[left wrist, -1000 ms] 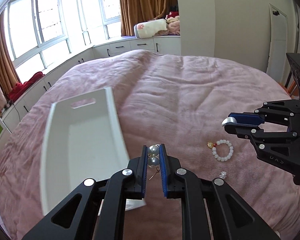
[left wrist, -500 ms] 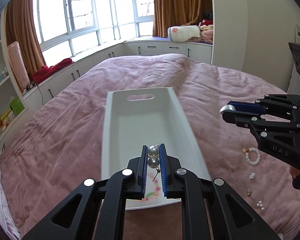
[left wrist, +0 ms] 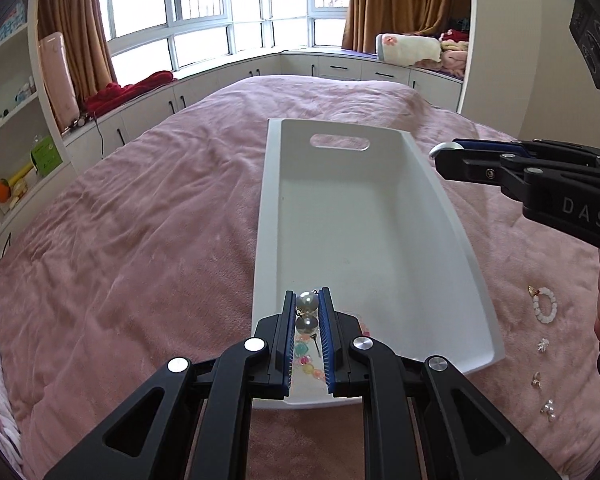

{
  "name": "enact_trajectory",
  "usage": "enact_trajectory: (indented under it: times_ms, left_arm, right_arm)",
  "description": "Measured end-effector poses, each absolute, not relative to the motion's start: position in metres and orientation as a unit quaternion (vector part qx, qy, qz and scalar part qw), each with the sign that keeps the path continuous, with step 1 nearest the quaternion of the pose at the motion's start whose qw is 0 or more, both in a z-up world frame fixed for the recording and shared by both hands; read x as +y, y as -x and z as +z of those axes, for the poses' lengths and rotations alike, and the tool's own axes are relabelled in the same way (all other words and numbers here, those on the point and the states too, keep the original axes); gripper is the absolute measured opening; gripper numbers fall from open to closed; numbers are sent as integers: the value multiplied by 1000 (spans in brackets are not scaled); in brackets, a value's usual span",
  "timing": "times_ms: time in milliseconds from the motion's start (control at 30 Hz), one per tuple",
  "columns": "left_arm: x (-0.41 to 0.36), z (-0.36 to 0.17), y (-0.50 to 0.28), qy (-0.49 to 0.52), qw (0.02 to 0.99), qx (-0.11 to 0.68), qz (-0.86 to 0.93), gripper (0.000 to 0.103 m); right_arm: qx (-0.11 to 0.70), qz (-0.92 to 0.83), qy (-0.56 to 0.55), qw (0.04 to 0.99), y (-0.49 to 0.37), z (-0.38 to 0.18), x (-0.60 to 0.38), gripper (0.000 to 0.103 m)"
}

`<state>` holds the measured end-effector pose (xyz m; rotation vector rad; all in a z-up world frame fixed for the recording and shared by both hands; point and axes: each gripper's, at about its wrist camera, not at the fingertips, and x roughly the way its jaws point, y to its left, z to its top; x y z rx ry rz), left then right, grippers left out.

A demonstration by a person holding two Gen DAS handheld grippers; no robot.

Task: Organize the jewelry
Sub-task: 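Carry both earrings over the white box and open both tools to drop them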

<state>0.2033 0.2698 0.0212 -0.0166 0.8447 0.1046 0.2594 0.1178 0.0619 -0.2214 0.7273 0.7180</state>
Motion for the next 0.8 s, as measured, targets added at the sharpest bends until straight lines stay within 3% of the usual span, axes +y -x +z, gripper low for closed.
enact_trajectory:
  times_ms: [400,800]
  left_arm:
    - [264,0,-229,17,908,416,44,16]
    - [258,-19,-235,8,903,429,35,16]
  right_arm:
    - [402,306,82,859,-298,17,136,17]
    - [405,301,100,858,-308,6,148,17]
